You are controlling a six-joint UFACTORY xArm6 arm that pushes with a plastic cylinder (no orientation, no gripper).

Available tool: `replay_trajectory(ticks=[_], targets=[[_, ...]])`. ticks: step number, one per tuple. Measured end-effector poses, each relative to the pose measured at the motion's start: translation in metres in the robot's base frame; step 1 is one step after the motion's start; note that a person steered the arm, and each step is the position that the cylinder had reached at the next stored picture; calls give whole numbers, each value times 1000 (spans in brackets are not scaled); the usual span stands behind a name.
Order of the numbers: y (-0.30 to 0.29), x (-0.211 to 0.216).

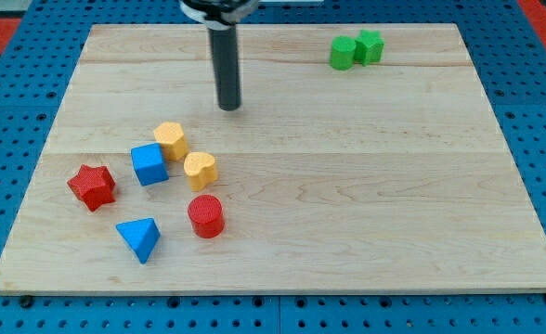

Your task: Place the green circle towards the bottom of green star

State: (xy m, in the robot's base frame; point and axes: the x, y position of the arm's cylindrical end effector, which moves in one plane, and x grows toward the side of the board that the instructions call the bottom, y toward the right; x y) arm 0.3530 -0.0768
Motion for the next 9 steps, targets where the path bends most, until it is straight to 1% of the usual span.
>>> replay_trajectory(ticks=[1, 2, 3, 4, 7, 9], targets=[[-14, -45], [11, -116], [75, -159], [112, -156], [147, -128], [166, -119]])
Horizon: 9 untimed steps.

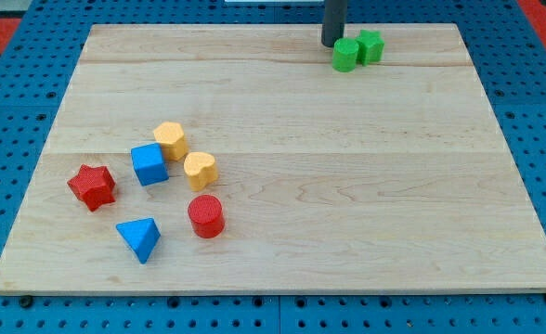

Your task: Place the green circle towards the bottom of green star

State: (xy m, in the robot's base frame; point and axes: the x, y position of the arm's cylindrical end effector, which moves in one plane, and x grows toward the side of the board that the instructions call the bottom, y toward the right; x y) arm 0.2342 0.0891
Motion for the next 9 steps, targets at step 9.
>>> replay_trajectory(ticks=[9], targets=[[-1, 126]])
